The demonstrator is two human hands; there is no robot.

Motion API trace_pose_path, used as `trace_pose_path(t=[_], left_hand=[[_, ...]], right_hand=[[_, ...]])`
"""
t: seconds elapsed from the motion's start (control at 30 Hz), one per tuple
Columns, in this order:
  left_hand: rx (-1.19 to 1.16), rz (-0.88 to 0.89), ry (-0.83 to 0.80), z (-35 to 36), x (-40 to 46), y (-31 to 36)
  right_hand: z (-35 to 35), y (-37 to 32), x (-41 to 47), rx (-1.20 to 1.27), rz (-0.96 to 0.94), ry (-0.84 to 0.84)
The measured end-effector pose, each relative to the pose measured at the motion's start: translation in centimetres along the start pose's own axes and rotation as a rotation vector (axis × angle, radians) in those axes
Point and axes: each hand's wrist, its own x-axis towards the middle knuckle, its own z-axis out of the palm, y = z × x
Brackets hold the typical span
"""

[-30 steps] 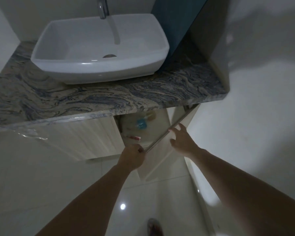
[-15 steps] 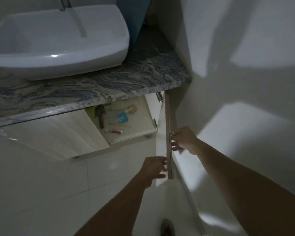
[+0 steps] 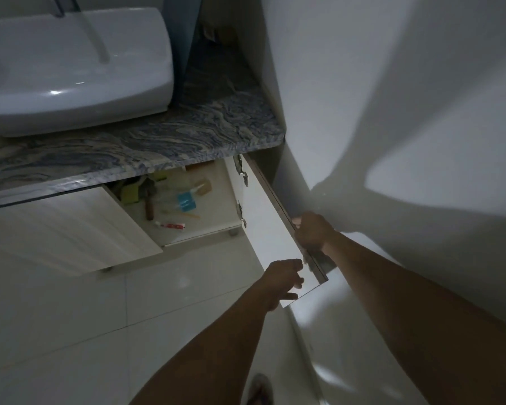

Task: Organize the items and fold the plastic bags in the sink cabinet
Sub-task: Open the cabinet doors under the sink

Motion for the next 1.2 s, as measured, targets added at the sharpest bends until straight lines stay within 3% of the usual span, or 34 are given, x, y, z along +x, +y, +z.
trace_pose_path(t=[0.23,0.57,0.9,1.2], left_hand=[[0.034,0.022,0.268,-4.8,-2.0,1.2],[-0.078,-0.011,0.628,-20.6,-8.5,3.5],[-0.322,0.06,0.776,-38.2,-12.0,2.9],[-0.47,0.076,0.784,-50.4,-10.9,2.8]], right_hand=[[-1.1,-3.2,-0.4,-0.108,-0.084,0.006],[2.0,-16.2,2.5,-0.14,-0.313,-0.136],[12.1,-33.5,4.2,-0.235,-0.519,-0.228],[20.3,-40.9,9.4,-0.561,-0.578,-0.039]])
